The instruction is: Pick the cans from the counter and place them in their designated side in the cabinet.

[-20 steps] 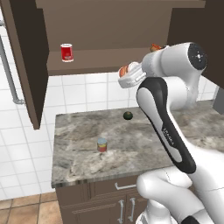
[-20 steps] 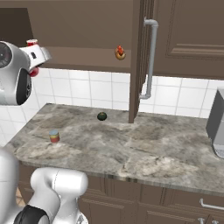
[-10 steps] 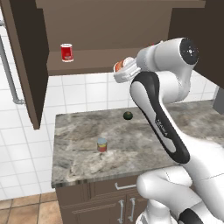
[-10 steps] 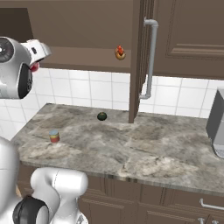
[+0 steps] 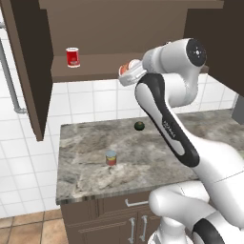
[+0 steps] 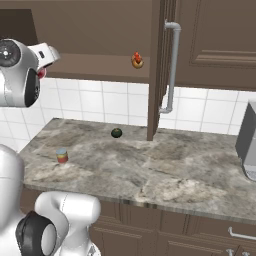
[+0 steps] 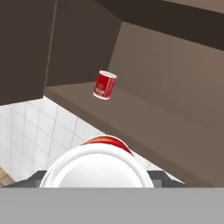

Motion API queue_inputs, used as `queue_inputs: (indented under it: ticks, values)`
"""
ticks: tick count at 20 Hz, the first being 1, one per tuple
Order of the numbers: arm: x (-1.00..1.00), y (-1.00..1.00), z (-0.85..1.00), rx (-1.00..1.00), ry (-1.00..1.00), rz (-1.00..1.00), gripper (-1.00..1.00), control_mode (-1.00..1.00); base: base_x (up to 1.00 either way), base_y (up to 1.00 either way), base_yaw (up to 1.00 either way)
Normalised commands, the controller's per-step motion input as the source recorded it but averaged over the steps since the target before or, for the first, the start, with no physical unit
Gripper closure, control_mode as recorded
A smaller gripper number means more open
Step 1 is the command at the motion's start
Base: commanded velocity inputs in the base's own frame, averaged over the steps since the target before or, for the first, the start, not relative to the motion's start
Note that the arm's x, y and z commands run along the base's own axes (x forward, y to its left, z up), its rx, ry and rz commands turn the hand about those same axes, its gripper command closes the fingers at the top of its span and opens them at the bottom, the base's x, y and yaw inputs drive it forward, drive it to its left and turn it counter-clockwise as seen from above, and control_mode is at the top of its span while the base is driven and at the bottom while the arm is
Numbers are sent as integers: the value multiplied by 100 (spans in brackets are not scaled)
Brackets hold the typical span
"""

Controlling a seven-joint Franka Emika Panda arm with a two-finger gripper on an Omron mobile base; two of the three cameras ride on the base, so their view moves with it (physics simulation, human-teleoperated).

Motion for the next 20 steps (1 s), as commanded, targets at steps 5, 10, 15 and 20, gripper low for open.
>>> queue_inputs:
  ticks: [5, 10, 15, 20]
  values:
    - [24, 9, 1, 1, 0, 1, 100, -100, 0, 0, 0]
    - [28, 10, 0, 0, 0, 0, 100, -100, 0, 0, 0]
    - [30, 12, 0, 0, 0, 0, 100, -100, 0, 0, 0]
    - [30, 9, 0, 0, 5, 0, 100, -100, 0, 0, 0]
